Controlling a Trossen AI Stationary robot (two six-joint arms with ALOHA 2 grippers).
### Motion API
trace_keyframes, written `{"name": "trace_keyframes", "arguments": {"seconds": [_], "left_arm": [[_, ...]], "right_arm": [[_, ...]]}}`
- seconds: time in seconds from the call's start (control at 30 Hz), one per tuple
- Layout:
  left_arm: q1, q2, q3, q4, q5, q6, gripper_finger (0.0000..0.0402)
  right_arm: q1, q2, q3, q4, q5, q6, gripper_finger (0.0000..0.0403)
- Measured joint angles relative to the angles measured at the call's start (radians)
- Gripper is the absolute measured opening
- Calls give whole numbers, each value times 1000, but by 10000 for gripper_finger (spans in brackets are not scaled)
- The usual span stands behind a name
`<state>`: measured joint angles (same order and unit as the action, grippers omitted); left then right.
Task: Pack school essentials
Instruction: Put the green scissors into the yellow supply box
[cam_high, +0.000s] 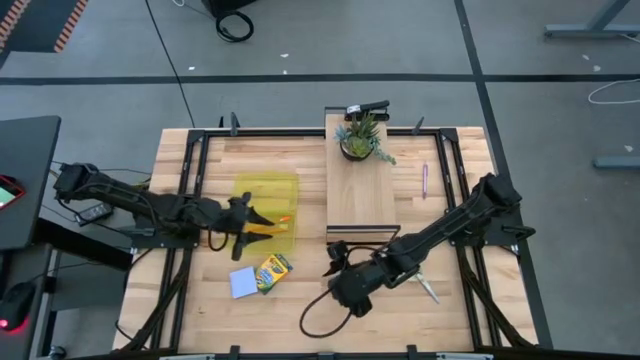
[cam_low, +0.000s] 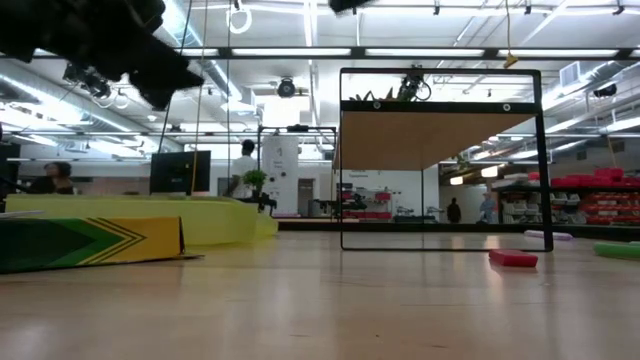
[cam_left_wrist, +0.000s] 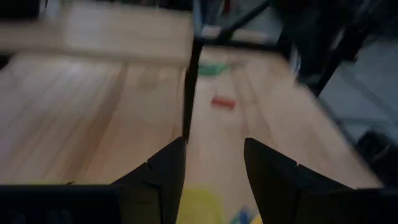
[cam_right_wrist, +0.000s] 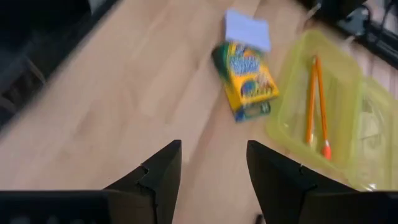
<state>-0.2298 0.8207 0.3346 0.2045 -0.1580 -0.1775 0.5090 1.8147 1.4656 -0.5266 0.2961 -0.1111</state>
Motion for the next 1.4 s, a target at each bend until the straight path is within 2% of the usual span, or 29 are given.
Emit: {"name": "trace_keyframes", "arguments": {"seconds": [0.17,0.4,0.7,0.87,1.1,1.2,1.4], "left_arm": [[1,-14,-69,208,3,5,172],[-5,-25,-84,317,26,5,171],[-34,-18,-84,354,46,-180,172],[-62,-18,-84,374,40,-226,172],[-108,-18,-84,417,-1,-223,172],[-118,-18,-84,414,-14,-222,172],[-135,-16,-84,404,-21,-220,172]], "right_arm": [[-10,27,-4,-24,-21,-102,188],[-30,37,-4,-112,-45,-122,193],[-5,41,-58,-149,-69,-116,232],[42,58,-91,-149,-69,-71,241],[100,181,7,-193,-58,-52,241],[103,202,56,-283,-59,25,241],[100,124,56,-526,-141,375,230]]}}
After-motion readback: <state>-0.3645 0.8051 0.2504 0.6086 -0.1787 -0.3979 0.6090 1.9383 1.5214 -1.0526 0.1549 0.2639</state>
